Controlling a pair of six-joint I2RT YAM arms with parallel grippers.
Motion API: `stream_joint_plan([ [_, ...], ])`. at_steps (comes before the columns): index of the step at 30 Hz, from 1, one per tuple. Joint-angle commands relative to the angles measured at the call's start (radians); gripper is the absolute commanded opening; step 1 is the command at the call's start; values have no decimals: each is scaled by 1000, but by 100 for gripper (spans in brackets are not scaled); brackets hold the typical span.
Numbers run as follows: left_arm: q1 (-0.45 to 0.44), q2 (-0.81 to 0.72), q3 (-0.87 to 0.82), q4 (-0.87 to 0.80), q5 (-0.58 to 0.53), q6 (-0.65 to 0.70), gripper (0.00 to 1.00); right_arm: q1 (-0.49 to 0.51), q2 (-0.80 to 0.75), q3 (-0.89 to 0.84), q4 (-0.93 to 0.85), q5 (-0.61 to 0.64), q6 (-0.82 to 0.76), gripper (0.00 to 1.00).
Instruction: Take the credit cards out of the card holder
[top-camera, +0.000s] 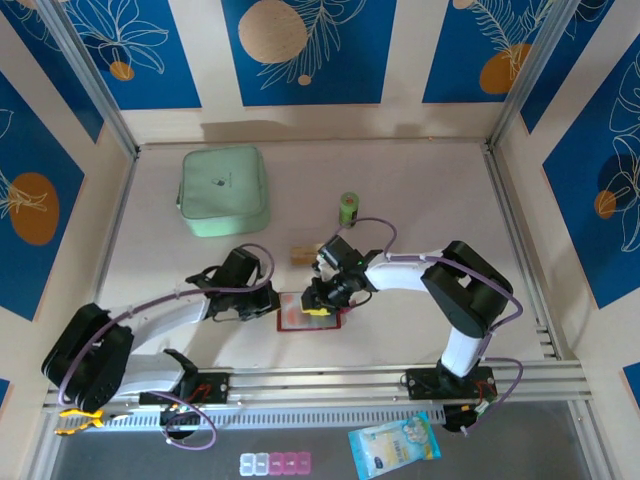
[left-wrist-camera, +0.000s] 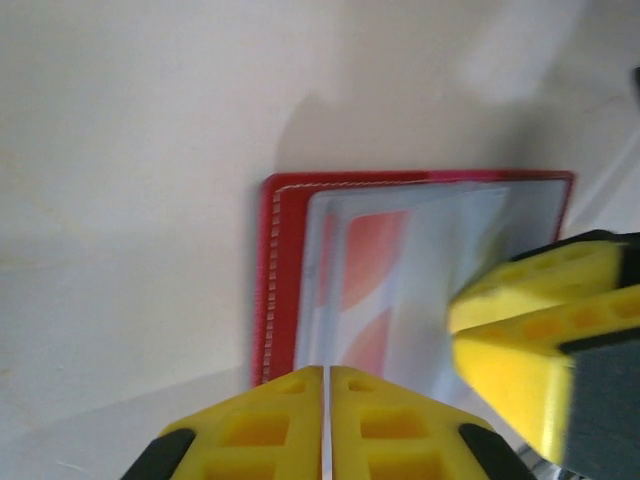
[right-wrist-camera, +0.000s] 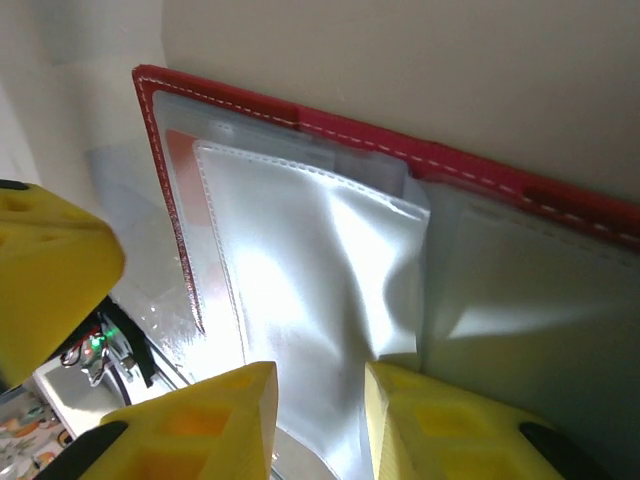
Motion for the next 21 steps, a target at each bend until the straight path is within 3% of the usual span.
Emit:
stream_joint_plan([
  [1,-9,-27,26,9,20,-17,12,-15,-18,-46,61,-61,24,31],
  [10,-50,36,28,122,64,-73,22,-44,-7,-100,128,-105,38,29],
  [21,-79,127,34,179,76,-98,25,-49,-7,-118,146,-111,45,29],
])
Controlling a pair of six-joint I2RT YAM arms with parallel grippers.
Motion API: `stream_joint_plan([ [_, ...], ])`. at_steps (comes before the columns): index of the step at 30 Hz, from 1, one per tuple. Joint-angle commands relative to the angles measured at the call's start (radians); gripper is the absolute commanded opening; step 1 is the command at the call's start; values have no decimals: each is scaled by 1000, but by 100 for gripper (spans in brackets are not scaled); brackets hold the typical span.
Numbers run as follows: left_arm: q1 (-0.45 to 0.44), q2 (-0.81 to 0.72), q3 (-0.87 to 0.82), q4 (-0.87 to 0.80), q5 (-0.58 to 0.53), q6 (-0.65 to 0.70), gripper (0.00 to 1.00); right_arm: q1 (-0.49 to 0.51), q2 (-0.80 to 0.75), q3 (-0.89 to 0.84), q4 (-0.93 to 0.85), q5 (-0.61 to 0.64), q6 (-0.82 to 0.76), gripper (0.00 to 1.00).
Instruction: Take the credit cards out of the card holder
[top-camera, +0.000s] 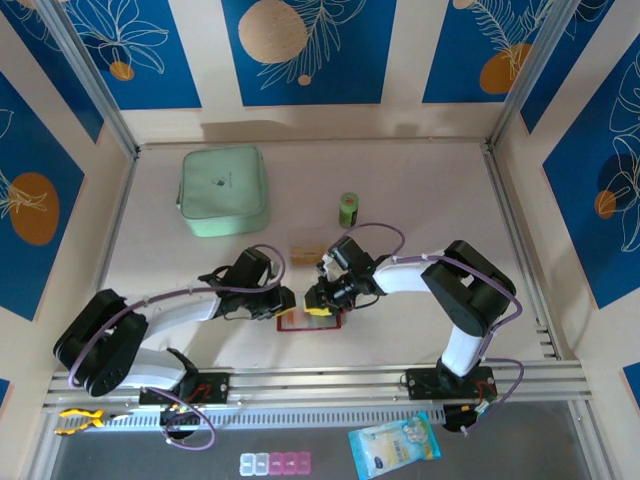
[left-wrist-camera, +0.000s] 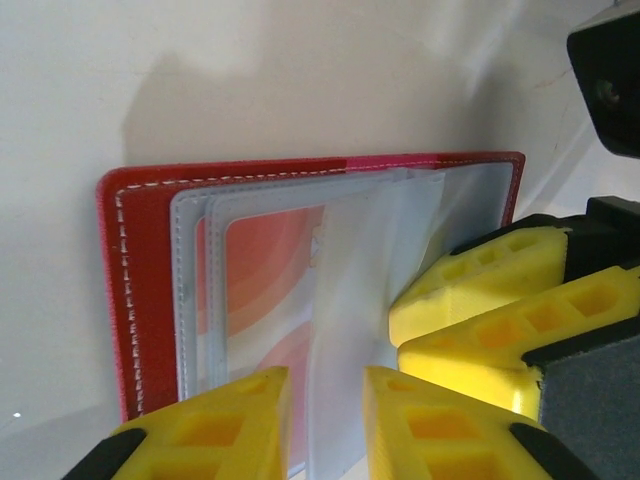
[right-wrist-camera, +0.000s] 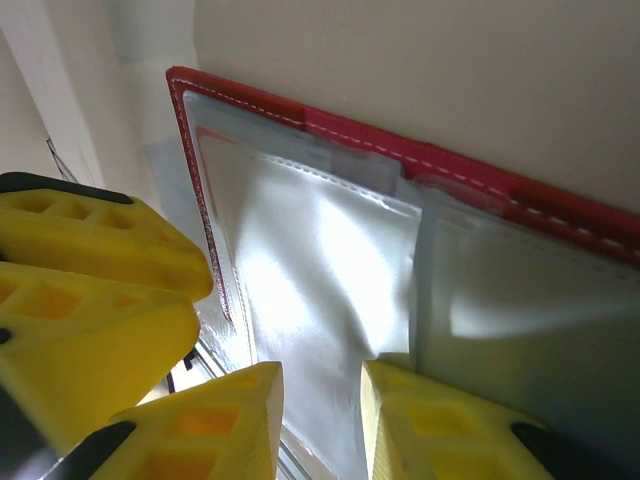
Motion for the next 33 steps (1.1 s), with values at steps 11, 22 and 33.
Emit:
stream_joint_plan([
  [11,-24,59,28,76,37,-35,21,-3,-5,-27,-10,-9,19,29],
  [22,-25,27,49,72,45,-36,20,-1,-117,10,-96,24,-5,30],
  [33,-39,20,102,38,56,-29,26,-43,-247,10,-227,104,-39,30],
])
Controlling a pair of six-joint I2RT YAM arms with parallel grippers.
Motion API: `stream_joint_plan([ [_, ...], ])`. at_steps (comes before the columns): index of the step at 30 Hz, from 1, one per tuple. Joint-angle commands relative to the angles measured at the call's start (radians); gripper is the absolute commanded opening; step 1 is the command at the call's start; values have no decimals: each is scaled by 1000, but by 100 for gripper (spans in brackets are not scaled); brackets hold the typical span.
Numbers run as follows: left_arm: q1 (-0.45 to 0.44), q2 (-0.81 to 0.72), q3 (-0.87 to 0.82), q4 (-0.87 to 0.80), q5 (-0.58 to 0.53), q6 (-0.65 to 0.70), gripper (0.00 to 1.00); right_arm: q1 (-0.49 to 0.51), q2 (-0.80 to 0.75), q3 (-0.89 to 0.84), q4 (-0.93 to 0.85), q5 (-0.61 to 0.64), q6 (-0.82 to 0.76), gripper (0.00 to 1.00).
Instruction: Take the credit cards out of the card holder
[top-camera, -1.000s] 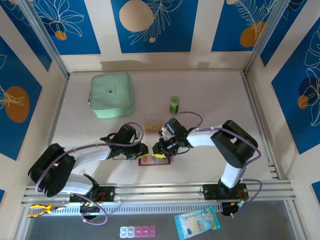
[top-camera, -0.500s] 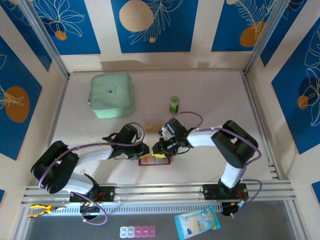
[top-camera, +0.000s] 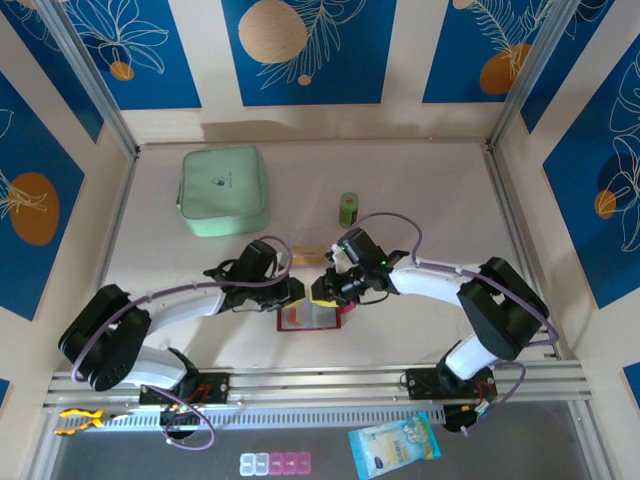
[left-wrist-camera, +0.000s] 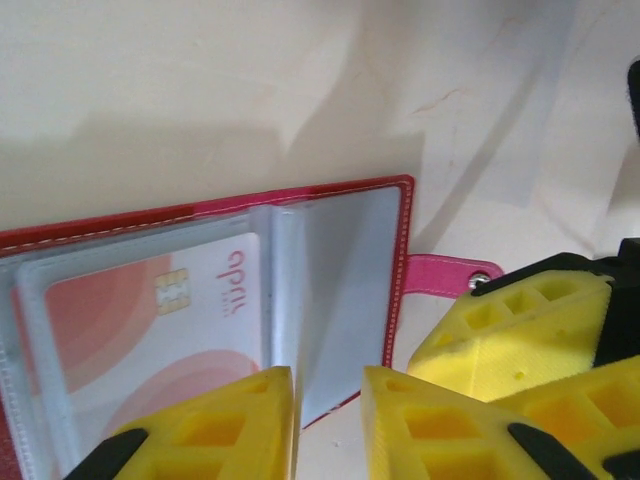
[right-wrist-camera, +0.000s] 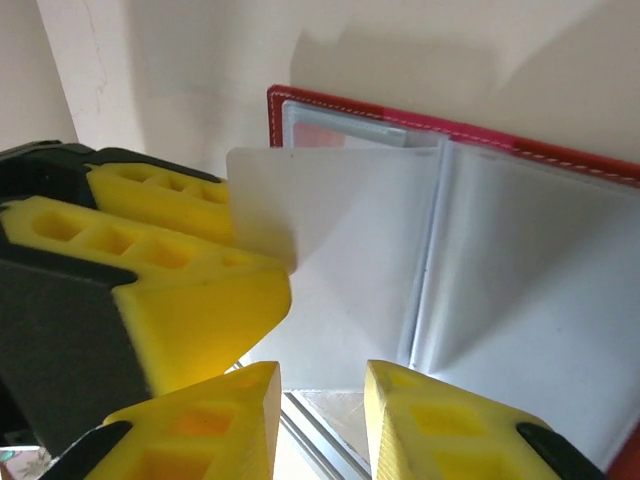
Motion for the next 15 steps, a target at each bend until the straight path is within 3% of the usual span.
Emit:
stream_joint_plan([
  [1,-19,-4,39,-22,28,0,27,-19,-47,6,-76,33,-24,30],
  [10,-51,48,88,-11,35,-1,42,-60,-148,-10,-177,125,-28,31],
  [15,-70,87,109,8,40,-2,46,-97,-213,-44,-196,140,-28,32],
])
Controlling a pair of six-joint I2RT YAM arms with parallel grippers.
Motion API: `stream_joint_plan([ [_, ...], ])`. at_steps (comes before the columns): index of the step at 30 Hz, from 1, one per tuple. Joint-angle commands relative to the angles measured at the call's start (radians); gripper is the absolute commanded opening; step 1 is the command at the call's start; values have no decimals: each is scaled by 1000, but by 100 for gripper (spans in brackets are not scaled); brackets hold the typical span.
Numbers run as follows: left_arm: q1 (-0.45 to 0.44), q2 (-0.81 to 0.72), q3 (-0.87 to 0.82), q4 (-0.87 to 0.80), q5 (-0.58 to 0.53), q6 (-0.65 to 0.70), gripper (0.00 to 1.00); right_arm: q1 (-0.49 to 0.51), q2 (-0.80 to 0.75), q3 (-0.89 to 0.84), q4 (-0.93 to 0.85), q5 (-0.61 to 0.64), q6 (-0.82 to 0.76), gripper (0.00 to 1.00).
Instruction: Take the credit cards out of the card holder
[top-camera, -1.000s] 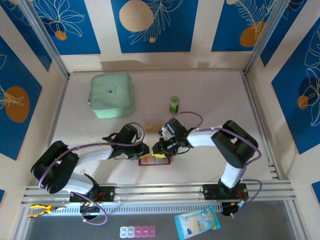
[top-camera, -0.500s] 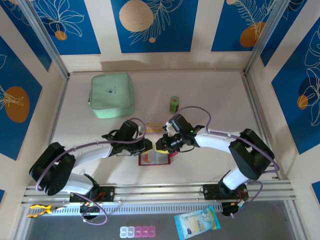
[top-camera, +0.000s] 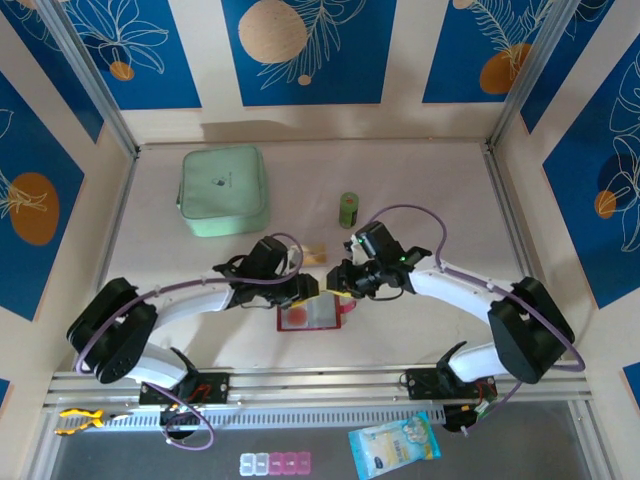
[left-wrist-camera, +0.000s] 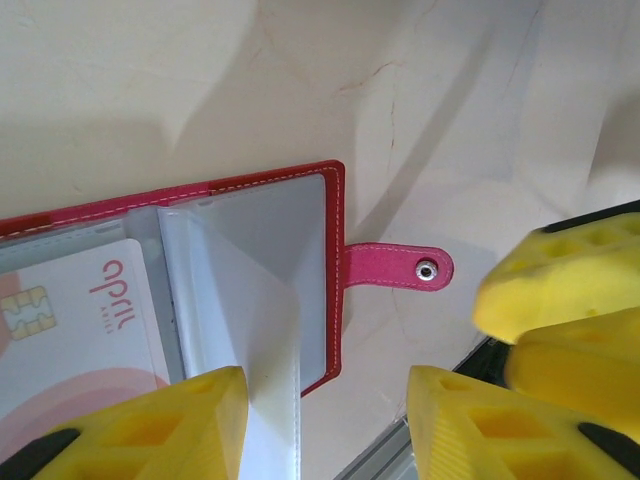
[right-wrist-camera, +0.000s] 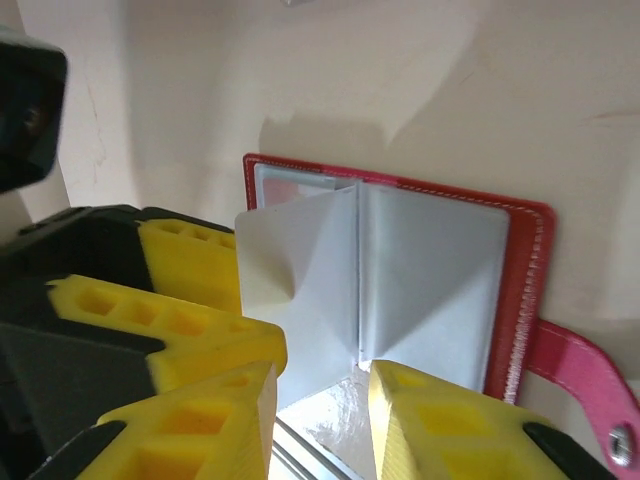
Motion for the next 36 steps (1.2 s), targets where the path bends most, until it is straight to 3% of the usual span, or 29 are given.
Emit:
stream_joint_plan([
  [1,-20,32,36,14,23,-4,46,-24,-51,-33,-53,19,-12,32],
  [19,-43,137,77,70,41,-12,48,-59,-106,-74,-63,6,-4,37],
  [36,12,-11,-17,18,-29,10,36,20,45,-27,21,-39,23,30],
])
